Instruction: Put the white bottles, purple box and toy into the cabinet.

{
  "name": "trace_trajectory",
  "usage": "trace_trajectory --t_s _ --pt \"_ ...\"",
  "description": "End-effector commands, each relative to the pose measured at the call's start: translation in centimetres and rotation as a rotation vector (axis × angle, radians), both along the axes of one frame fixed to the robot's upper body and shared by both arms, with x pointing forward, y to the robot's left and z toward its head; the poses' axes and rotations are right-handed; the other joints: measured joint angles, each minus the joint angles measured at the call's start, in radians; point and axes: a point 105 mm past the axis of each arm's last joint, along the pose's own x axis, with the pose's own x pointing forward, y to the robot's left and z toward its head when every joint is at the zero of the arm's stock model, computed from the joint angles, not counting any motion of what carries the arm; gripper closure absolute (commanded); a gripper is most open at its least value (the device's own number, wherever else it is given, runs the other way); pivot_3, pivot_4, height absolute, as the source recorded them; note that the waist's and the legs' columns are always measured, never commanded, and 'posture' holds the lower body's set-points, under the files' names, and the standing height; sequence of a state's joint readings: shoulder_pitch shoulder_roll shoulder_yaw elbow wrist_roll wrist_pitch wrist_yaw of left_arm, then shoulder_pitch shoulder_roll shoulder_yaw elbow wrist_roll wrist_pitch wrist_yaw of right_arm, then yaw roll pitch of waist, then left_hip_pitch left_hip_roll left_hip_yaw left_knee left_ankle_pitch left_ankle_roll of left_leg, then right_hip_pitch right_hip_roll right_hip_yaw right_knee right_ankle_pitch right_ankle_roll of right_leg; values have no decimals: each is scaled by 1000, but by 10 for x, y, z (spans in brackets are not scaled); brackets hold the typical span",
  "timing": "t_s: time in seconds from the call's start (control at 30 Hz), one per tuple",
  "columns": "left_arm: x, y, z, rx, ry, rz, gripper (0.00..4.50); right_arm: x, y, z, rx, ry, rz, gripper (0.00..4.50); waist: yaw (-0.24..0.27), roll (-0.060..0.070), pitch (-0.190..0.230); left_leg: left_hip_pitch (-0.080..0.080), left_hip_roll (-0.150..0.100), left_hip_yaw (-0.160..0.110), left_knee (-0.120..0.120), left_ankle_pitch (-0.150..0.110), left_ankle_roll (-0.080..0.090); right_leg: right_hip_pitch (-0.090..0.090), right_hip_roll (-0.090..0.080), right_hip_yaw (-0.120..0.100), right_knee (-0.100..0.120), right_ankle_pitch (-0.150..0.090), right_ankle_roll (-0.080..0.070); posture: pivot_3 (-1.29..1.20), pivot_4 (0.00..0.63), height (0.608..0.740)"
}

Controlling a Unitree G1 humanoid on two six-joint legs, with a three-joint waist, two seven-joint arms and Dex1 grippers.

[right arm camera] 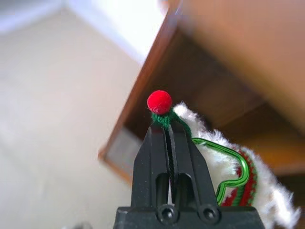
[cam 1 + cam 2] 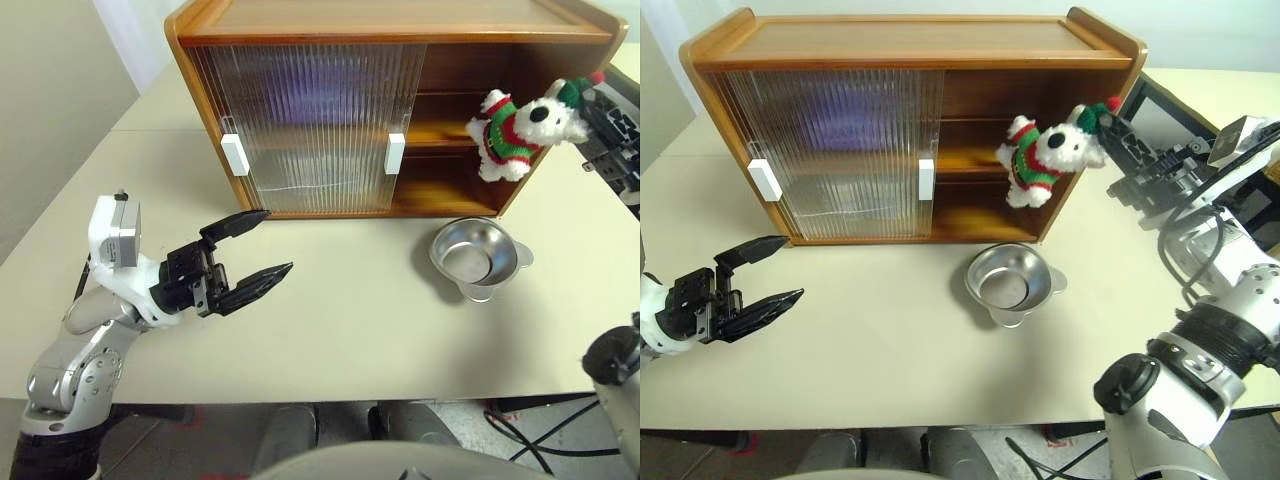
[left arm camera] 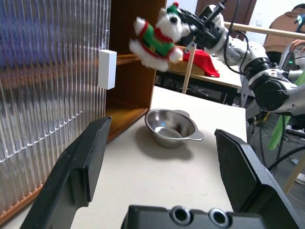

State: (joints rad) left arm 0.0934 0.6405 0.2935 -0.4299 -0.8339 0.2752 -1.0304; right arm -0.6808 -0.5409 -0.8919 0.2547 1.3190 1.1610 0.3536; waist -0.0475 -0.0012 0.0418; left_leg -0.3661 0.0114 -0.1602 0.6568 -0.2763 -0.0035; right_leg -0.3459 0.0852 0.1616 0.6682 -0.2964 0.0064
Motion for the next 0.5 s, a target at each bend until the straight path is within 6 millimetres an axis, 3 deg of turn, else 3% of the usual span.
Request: trace_trajectory --t_s 0.03,0.3,0.5 --pt "1 4 0 18 -7 7 0 9 -4 1 87 -14 -94 4464 -2 0 0 0 0 0 0 0 1 0 0 0 0 0 0 -73 48 740" --pt "0 5 -2 24 -6 3 0 30 24 -7 321 -27 -177 4464 -13 4 -2 -1 1 -1 -1 -1 1 -1 1 -1 0 1 -2 -69 41 740" --pt "-1 4 -2 28 -8 0 0 33 27 -2 512 -42 -188 4464 -16 5 -2 -1 1 -2 -1 -1 2 -2 1 -1 0 3 -5 -69 41 740"
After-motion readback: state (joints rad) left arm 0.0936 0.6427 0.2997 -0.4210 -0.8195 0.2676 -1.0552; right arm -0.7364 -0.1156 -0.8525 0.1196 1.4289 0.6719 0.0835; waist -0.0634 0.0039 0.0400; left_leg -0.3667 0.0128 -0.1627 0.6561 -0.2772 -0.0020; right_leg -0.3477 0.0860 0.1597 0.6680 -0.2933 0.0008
